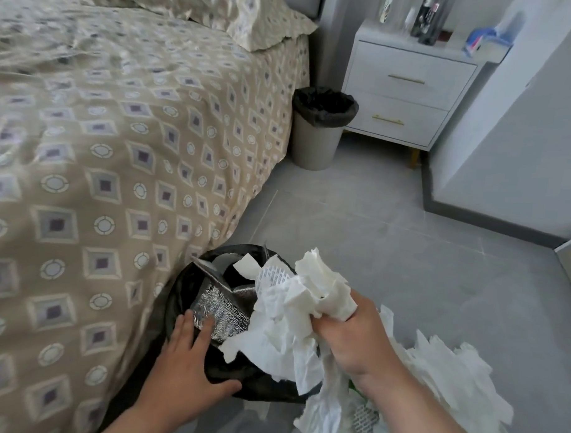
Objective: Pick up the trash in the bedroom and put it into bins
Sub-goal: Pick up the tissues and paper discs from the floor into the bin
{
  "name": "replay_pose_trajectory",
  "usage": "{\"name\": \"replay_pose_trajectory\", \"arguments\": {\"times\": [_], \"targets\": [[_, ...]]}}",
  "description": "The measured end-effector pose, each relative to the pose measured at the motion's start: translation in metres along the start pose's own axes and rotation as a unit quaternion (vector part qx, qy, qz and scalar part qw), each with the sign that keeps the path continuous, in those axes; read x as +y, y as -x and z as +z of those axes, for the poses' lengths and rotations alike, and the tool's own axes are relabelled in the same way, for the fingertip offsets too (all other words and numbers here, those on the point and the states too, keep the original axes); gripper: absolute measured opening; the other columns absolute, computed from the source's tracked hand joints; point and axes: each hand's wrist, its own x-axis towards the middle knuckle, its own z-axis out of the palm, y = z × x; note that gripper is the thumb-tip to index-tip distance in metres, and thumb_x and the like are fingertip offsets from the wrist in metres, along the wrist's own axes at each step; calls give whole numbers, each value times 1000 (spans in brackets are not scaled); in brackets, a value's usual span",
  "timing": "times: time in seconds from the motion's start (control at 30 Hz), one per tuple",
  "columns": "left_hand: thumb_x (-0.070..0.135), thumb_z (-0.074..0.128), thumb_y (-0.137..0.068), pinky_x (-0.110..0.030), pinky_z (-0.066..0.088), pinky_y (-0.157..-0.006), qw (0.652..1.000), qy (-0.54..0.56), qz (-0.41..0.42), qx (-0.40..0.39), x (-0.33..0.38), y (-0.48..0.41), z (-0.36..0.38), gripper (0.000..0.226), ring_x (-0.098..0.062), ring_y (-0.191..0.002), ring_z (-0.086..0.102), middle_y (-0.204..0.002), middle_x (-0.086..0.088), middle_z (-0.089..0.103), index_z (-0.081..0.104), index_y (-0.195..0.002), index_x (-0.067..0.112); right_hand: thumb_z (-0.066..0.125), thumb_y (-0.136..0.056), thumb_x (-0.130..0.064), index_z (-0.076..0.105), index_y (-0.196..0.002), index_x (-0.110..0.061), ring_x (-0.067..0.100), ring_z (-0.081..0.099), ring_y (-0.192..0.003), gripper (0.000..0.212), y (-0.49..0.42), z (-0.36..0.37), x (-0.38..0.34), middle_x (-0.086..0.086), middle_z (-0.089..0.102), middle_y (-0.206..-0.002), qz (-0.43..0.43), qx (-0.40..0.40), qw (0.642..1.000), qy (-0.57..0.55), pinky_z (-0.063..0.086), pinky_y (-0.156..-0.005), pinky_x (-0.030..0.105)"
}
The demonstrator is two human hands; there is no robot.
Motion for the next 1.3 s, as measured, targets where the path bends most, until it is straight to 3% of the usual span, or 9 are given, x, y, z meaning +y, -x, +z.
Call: {"name": "replay_pose_trajectory", "arguments": {"times": [0.1,0.2,0.27,0.4,0.53,0.77,1.03,1.13,1.3], "targets": [[92,31,-49,-30,15,-116,999,14,34,-1,3,14,5,125,-9,-140,-19,-147,3,-32,-19,-146,30,71,-75,0,71,-81,-15,30,70,-80,17,9,-3,15,8,75,-82,44,20,999,-7,58,-71,44],[76,36,-68,-28,45,-95,993,-16,104,56,-5,17,-1,94,-18,-132,43,-152,-9,31,43,-140,16,71,-75,-1,74,-81,-27,23,72,-81,26,12,0,31,1,76,-80,78,29,996,-9,58,-74,41],[64,39,-70,-38,48,-93,993,-36,86,77,-15,11,-9,71,-31,-121,54,-135,-15,54,66,-115,16,70,-75,1,74,-79,-22,15,72,-76,24,11,8,39,-1,76,-78,87,40,995,-15,58,-68,30],[72,28,-65,-33,25,-113,995,-61,77,-10,-20,8,-10,73,-31,-140,29,-153,-6,32,62,-118,33,65,-76,1,68,-73,-17,5,62,-58,18,-6,40,49,-4,70,-65,104,60,993,-9,48,-54,16],[76,39,-71,-41,55,-80,993,-78,85,-10,-19,12,10,50,-35,-100,67,-117,-10,68,71,-78,38,58,-79,-1,66,-80,-19,13,61,-76,20,-42,71,63,-7,66,-75,74,69,994,29,43,-60,15],[75,49,-55,-40,58,-61,990,-91,101,-22,-10,20,15,47,-33,-79,69,-104,-2,73,73,-67,37,44,-85,1,63,-108,-9,13,54,-87,31,-80,92,103,2,66,-104,89,29,979,182,41,-65,16],[78,43,-64,-36,57,-60,991,-82,104,-10,-9,19,14,53,-28,-75,67,-95,2,72,73,-72,35,60,-86,-19,30,-144,-10,26,50,-126,66,-78,96,133,13,48,-140,279,-178,903,275,41,-105,32],[79,41,-64,-39,57,-59,992,-87,86,-3,-9,19,17,58,-30,-72,66,-90,2,72,75,-72,32,73,-69,-32,52,-124,-12,18,58,-106,62,-77,94,125,7,59,-123,249,-208,880,346,51,-93,29],[84,17,-74,-43,57,-64,997,-69,36,20,-11,20,19,81,-32,-71,62,-92,-1,70,75,-75,28,76,-70,-49,56,-127,-11,21,56,-117,72,-82,80,83,4,59,-130,169,-242,879,374,46,-99,30]]}}
